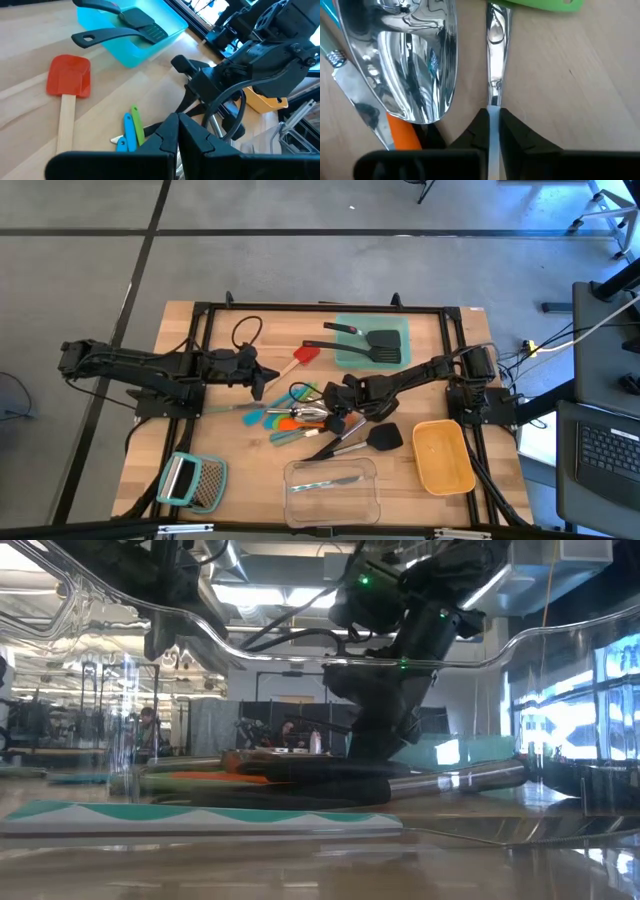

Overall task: Pick & Place Kitchen Items
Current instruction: Put the orange table knife into the transparent bin

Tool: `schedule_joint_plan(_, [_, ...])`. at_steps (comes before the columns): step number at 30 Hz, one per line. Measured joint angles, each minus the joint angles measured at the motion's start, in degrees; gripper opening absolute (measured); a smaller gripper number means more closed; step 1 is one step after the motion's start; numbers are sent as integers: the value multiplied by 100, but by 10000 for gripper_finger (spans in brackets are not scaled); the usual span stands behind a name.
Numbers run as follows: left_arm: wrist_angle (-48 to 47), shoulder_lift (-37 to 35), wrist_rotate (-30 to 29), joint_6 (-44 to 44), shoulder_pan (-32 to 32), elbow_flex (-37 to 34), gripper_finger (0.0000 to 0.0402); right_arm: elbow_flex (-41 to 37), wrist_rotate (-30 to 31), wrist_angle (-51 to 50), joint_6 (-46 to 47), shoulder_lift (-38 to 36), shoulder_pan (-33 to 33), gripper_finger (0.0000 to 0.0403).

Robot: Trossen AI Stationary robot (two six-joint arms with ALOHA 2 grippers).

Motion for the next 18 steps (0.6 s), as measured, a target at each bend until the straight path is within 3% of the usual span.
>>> schedule_joint_plan(18, [55,0,-141,2,1,1,4,0,710,-69,164,-35,11,16])
